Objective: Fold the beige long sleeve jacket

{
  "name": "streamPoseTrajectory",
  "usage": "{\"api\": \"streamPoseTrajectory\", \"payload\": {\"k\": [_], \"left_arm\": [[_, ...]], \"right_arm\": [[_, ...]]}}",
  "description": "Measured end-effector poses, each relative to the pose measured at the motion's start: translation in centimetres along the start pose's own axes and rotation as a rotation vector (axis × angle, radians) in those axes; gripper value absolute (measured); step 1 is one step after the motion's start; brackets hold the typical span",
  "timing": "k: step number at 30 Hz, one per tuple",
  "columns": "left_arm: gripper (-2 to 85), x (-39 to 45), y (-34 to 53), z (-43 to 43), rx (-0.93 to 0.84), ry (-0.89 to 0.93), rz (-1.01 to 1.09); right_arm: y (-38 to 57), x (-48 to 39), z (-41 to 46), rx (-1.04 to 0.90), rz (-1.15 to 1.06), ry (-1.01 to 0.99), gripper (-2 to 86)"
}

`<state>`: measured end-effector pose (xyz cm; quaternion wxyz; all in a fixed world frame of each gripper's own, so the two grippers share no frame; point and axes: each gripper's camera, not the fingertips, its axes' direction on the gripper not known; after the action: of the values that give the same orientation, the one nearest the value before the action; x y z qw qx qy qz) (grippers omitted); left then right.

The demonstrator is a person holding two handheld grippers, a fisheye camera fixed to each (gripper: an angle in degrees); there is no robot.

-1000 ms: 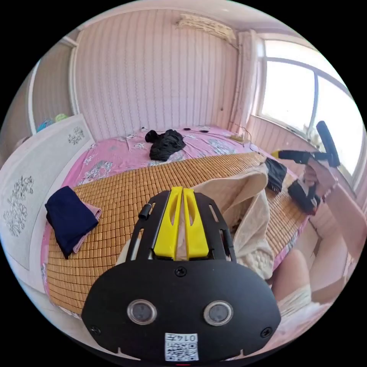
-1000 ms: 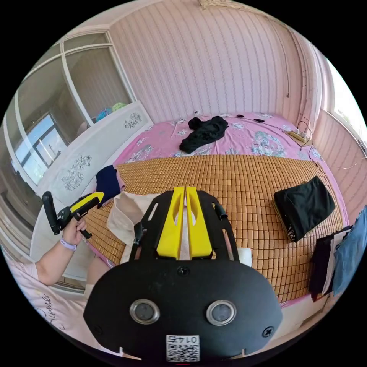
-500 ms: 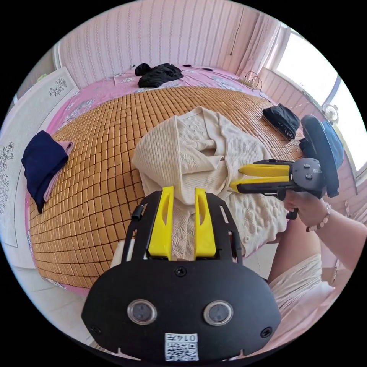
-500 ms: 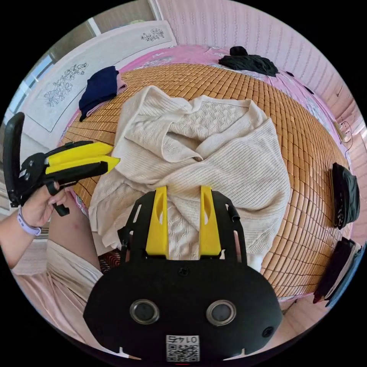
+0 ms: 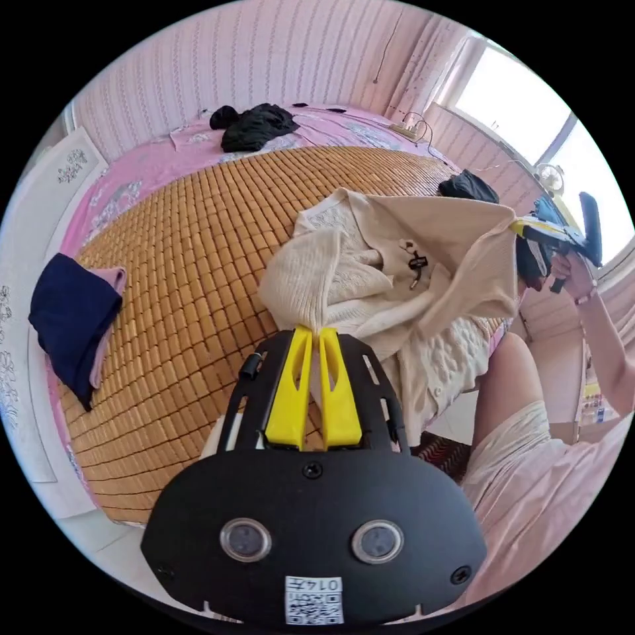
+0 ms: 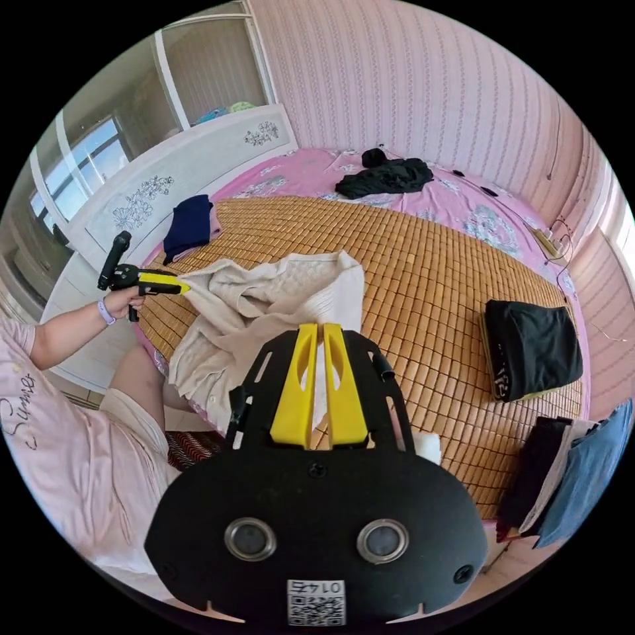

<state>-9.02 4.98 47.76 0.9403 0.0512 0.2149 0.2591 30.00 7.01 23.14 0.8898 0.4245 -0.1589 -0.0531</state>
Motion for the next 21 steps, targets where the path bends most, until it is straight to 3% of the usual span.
{"api": "streamPoseTrajectory", "payload": {"k": [3, 7, 9, 13, 18, 21], "left_arm": [[2.1, -6.4, -1.6, -2.4, 0.019, -0.302, -0.158], [3.5, -12.4, -0.6, -5.0, 0.137, -0.215, -0.535], [3.5, -11.0, -0.1, -5.0, 0.165, -0.148, -0.474], [4.4, -5.8, 1.0, -1.0, -0.004, -0.125, -0.281], [7.8, -3.3, 2.4, 4.7, -0.181, 0.057, -0.305], [5.7, -1.1, 2.5, 5.5, -0.18, -0.106, -0.191]], "right_arm": [[0.4, 5.9, -0.9, -0.033, 0.206, 0.287, 1.6], [2.2, 7.3, -0.5, 0.005, 0.315, 0.23, 2.8], [3.5, 5.9, 1.7, -0.025, 0.276, 0.154, 4.1], [4.0, 3.3, 7.0, -0.185, 0.21, 0.075, 6.0], [0.2, -1.5, 12.1, -0.24, 0.059, -0.026, 6.6], [-1.6, -3.7, 15.2, -0.312, -0.006, -0.051, 6.7]]}}
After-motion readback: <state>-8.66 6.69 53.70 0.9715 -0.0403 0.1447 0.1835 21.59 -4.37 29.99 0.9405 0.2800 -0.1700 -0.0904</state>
